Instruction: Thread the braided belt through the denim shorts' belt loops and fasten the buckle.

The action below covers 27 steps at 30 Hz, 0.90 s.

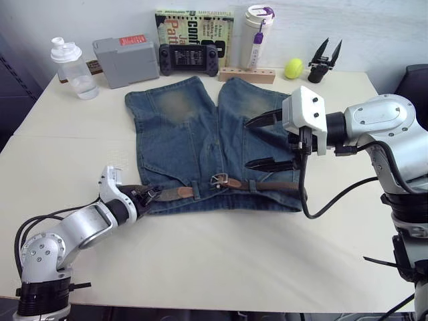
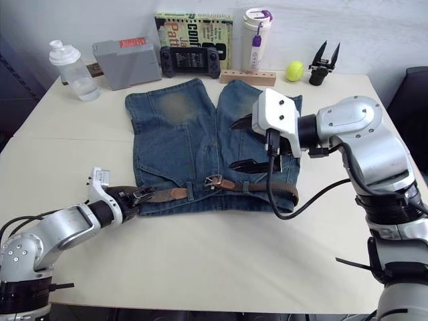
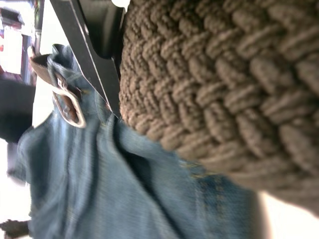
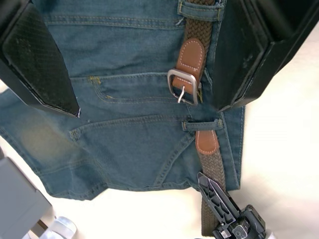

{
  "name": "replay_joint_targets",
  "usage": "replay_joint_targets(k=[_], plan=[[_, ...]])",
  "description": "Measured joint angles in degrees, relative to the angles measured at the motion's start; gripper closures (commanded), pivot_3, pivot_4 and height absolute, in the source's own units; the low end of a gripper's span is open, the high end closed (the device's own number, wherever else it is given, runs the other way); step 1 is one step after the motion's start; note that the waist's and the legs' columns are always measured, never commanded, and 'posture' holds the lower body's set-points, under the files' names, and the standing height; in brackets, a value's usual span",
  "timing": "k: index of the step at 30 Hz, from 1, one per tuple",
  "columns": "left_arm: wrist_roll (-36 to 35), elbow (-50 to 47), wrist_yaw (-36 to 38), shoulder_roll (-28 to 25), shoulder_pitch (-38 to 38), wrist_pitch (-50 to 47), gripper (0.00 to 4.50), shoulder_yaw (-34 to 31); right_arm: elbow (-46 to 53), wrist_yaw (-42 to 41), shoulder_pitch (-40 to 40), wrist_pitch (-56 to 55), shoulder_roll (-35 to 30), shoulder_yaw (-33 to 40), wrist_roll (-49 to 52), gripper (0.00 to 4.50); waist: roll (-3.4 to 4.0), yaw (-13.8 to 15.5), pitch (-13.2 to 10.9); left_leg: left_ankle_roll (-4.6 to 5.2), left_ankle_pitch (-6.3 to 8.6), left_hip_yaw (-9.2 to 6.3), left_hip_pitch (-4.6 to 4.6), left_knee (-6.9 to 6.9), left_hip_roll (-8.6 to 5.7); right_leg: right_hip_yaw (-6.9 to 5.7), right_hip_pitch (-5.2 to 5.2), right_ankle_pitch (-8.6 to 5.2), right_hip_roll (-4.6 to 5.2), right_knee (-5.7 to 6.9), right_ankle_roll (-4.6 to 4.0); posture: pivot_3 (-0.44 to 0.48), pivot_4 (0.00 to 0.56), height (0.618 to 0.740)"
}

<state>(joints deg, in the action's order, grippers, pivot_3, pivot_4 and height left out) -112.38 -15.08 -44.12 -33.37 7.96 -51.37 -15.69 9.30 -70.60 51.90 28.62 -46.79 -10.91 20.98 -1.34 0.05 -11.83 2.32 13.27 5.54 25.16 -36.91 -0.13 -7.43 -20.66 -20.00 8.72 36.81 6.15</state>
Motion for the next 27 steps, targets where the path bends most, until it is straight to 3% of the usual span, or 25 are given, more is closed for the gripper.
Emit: replay_joint_targets(k=[12, 19, 27], plan=[[0.01, -1.41, -5.81, 9.85, 0.72, 5.46, 4.5, 2.53, -0.45, 0.8, 0.01, -0.8, 0.11, 0.03, -0.74, 0.07, 0.0, 0.64, 0.0, 0.06, -0.03, -0.01, 0.0, -0.06, 0.0, -0.05, 0.07, 0.01, -0.04, -0.04, 0.02, 0.0, 0.15, 0.697], [0.04, 1.94, -1.37, 6.7, 4.47, 2.21, 4.5, 6.41, 2.61, 2.6, -3.28, -1.86, 0.0, 0.02, -2.56, 0.07, 0.0, 1.57, 0.0, 0.03, -0.01, -0.06, 0.02, -0.02, 0.0, -0.09, 0.11, 0.02, -0.09, -0.2, 0.04, 0.0, 0.15, 0.697], [0.16, 9.22, 1.91, 5.41, 9.54, 0.22, 4.5, 10.08, 7.73, 13.49, -14.32, -16.47, 6.48, -7.0, -17.79, 0.07, 0.01, 1.68, 0.0, 0.01, -0.06, -0.06, 0.02, 0.02, -0.03, -0.11, 0.14, 0.04, -0.16, -0.26, 0.08, 0.0, 0.15, 0.697]])
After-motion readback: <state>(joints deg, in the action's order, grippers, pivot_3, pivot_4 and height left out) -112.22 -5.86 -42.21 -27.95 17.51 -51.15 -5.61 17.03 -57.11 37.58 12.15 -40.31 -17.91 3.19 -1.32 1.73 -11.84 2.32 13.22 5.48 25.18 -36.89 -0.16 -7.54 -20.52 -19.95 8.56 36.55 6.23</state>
